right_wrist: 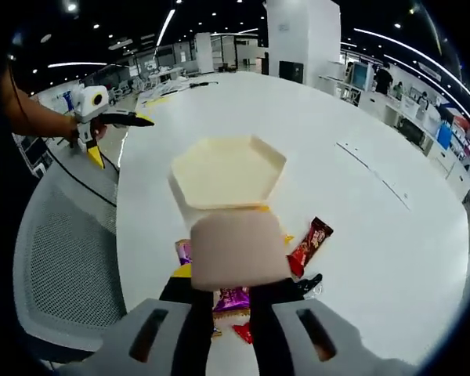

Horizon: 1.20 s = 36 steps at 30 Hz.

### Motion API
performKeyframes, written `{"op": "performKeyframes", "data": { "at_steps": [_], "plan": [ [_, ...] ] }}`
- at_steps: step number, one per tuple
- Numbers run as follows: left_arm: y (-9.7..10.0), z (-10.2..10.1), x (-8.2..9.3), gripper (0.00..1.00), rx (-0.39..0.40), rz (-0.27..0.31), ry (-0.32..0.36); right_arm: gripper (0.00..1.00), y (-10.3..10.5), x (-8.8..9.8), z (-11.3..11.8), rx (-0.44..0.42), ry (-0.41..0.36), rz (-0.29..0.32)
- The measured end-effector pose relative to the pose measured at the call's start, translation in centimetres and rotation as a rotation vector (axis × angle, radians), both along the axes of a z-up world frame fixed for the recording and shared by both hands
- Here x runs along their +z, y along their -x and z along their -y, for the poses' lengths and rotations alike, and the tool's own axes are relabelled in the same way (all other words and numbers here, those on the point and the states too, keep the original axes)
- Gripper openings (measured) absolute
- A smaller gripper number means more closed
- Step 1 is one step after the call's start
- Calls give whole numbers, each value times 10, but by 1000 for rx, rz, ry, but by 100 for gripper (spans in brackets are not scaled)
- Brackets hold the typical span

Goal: Place the target food into the container with the food tongs after gripping and lifting it, then release it inside without dropping or visibly crushing the food.

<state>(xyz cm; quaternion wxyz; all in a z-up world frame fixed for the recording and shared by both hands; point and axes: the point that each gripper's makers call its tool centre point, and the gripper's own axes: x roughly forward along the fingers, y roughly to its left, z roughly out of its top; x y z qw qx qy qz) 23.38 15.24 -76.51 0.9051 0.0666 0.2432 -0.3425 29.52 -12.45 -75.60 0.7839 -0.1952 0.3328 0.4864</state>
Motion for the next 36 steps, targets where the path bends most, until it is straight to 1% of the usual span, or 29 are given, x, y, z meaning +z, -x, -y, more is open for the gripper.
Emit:
{"op": "performKeyframes", "data": {
  "at_steps": [4, 8, 16, 25, 29, 34, 36],
  "plan": [
    [2, 3, 0, 99, -21, 9, -10, 16, -1, 5, 3, 0, 20, 6],
    [3, 2, -2, 99, -24, -2, -15, 16, -5, 13, 7, -9, 31, 11],
    [3, 3, -3, 99, -25, -5, -12, 16, -23, 49, 12, -4, 22, 48],
    [3, 3, -3, 99, -22, -4, -10, 16, -40, 79, 13, 38, 32, 83],
    [4, 3, -2, 99, -21, -4, -10, 16, -45, 85, 14, 40, 29, 88],
    [4, 3, -2, 99, -21, -3, -12, 16, -47, 81, 9, 54, 36, 89],
    [4, 4, -2, 99, -23, -8, -3, 15, -49, 79, 6, 58, 37, 89]
  ]
}}
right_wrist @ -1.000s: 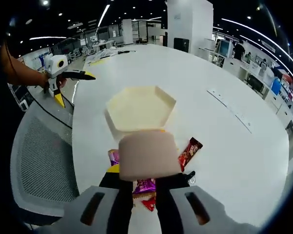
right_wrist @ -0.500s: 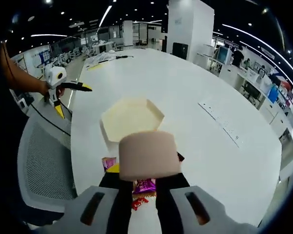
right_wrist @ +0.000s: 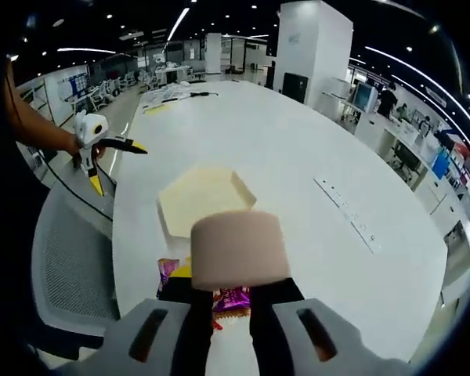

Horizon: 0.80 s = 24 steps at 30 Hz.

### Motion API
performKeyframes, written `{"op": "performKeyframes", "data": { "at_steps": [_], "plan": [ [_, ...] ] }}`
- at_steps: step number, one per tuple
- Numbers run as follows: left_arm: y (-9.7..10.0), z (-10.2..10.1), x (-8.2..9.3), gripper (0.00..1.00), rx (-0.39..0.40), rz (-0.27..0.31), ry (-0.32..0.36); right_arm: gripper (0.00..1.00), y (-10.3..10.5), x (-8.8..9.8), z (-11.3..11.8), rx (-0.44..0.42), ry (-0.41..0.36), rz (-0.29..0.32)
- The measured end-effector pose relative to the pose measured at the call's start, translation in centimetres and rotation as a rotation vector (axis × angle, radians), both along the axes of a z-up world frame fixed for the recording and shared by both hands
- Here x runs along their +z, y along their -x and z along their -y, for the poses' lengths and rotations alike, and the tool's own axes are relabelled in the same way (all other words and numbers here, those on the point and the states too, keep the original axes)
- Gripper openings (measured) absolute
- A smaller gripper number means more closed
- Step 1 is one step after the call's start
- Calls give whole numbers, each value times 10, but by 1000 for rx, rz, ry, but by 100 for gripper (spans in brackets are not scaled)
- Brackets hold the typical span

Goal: Place the target food into the container with the food tongs after gripping and lifting it, then release it inside without dropping or visibly crushing the food.

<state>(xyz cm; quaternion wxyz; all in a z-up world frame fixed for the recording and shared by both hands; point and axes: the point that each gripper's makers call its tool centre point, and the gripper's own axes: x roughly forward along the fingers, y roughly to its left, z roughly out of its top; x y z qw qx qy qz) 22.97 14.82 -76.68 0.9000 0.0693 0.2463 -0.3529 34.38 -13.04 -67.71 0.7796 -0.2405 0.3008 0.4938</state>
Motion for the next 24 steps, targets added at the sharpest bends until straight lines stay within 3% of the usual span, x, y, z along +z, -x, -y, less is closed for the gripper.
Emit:
{"op": "performKeyframes", "data": {
  "at_steps": [5, 16, 24],
  "plan": [
    [-1, -1, 1, 99, 6, 2, 2, 15, -7, -2, -19, 19, -6, 4],
    [-4, -3, 2, 99, 22, 9, 8, 15, -21, -9, -87, 108, -28, 7],
    [-2, -3, -1, 99, 13, -3, 5, 15, -28, -6, -124, 151, -48, 6]
  ]
}}
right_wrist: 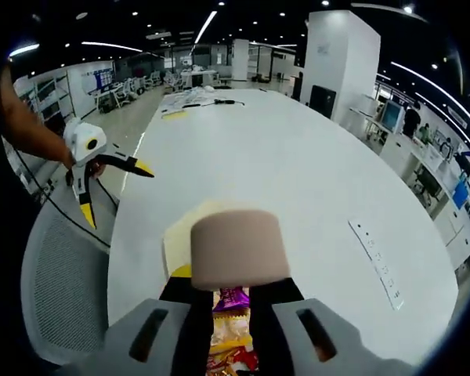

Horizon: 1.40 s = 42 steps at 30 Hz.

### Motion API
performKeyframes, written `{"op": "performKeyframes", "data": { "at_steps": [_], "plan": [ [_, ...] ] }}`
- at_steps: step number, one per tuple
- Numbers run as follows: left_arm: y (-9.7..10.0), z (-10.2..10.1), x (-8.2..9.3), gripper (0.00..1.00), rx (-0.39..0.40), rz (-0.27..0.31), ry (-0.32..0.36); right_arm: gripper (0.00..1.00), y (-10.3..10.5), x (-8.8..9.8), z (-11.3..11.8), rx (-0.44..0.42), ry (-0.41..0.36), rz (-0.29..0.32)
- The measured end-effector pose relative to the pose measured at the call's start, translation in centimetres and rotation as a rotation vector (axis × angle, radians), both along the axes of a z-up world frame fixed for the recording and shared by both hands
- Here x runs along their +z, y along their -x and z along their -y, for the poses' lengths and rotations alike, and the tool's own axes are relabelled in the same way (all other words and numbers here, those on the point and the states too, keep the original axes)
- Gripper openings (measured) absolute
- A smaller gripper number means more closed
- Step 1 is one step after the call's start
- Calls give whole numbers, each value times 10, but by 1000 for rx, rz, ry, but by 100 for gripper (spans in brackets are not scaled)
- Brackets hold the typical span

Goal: Place the target food into the container with the food tongs after gripping and lifting it, then release it inside without dropping or visibly crushing the food.

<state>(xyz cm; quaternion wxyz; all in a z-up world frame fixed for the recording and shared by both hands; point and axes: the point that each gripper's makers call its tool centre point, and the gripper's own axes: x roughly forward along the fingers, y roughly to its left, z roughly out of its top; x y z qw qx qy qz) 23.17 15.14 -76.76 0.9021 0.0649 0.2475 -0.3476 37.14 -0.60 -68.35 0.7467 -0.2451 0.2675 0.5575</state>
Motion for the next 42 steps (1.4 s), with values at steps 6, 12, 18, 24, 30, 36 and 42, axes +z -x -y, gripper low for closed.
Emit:
{"op": "performKeyframes", "data": {
  "at_steps": [6, 12, 18, 24, 30, 36, 42],
  "plan": [
    [1, 2, -1, 99, -8, -1, -4, 16, -4, 0, -27, 26, -11, 7],
    [0, 1, 0, 99, -4, -1, 0, 15, -6, -6, -56, 54, -12, 3],
    [0, 1, 0, 99, -5, -1, 1, 16, -8, -7, -65, 58, -15, 0],
    [0, 0, 0, 99, -2, -2, 3, 16, -10, -7, -66, 51, -17, 1],
    [-1, -1, -1, 99, 0, -1, 6, 17, -10, -6, -69, 52, -37, 6],
    [-1, -1, 0, 99, 3, -1, 5, 19, -11, -10, -67, 45, -37, 12],
    [-1, -2, 0, 99, 3, -1, 6, 18, -11, -9, -65, 38, -38, 9]
  ]
}}
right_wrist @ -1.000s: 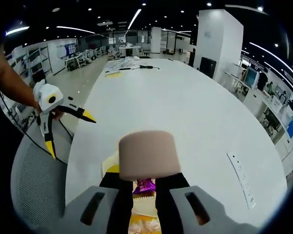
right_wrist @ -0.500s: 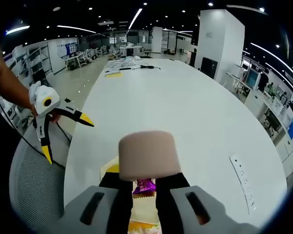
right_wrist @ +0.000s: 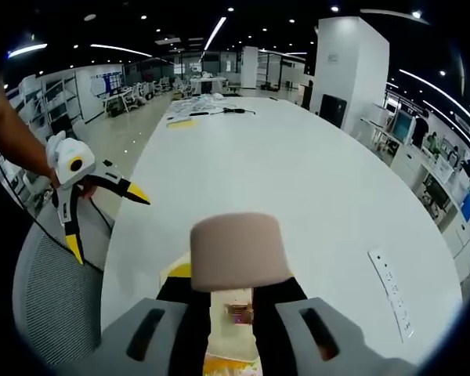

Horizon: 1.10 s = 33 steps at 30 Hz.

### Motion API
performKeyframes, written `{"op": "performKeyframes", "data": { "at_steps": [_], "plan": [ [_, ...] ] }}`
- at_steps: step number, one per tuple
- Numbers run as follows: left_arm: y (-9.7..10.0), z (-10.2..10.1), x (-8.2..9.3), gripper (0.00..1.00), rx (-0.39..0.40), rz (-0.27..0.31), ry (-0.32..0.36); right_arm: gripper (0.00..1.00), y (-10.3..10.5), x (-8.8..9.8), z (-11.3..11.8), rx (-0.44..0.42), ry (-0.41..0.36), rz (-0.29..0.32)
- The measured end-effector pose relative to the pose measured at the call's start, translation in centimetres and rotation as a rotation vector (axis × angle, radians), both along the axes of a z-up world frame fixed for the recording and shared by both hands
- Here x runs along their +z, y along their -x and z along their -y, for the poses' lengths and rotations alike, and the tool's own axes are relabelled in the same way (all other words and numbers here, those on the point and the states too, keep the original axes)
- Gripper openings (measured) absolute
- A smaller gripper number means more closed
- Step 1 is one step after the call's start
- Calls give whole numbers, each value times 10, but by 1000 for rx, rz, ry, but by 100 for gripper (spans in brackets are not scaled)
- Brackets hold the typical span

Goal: Place the target food into the container with the food tongs after gripping and lifting it, then release it inside without dropping or visibly crushing the food.

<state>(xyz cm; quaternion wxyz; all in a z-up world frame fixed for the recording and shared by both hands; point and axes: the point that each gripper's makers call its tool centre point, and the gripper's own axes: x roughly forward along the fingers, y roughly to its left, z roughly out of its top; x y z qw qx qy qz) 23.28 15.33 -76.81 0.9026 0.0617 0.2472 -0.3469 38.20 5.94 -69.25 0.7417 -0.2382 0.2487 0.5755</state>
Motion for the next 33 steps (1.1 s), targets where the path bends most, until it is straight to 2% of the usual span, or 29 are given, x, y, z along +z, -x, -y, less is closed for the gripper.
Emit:
{"op": "performKeyframes", "data": {
  "at_steps": [10, 22, 33],
  "plan": [
    [1, 0, 0, 99, -4, 3, 1, 20, 8, 9, 10, -12, -6, 11],
    [1, 1, 1, 99, -8, 7, -2, 20, 33, 14, 56, -46, 8, 28],
    [2, 2, -2, 99, -17, 3, -6, 20, 56, 24, 86, -81, 2, 48]
  ]
}}
